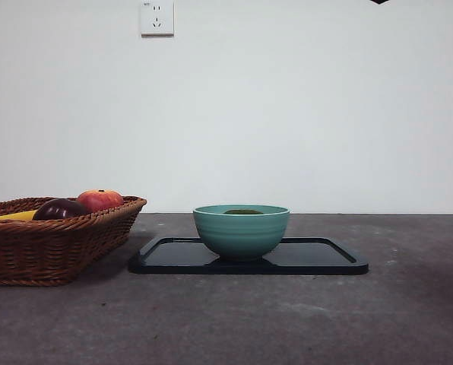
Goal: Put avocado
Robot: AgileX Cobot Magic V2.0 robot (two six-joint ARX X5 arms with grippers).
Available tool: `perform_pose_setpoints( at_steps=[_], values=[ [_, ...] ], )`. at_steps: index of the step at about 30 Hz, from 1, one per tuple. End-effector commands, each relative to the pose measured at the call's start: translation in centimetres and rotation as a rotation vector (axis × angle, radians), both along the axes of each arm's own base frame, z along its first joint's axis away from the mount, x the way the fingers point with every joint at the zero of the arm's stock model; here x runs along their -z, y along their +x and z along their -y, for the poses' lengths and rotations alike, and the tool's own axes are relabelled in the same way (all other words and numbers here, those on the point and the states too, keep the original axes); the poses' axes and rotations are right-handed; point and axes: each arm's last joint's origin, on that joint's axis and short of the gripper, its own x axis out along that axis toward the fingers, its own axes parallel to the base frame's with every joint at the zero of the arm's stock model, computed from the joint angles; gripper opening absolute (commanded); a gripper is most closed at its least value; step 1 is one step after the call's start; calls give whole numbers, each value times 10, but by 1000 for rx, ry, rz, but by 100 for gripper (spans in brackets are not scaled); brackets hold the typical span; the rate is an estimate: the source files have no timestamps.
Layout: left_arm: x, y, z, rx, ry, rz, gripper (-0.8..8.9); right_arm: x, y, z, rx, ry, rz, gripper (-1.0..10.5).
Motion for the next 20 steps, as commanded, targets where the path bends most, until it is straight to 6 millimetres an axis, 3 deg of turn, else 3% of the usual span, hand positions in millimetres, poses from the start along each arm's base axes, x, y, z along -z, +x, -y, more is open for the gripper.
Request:
perform_pose_setpoints(
  at_steps=[1,20],
  values=[
    [6,0,0,-5,-11,-33,8,-2,0,-2,-5,11,3,8],
    [42,2,0,-2,-84,-148,8,-2,0,-2,-5,11,3,8]
  ],
)
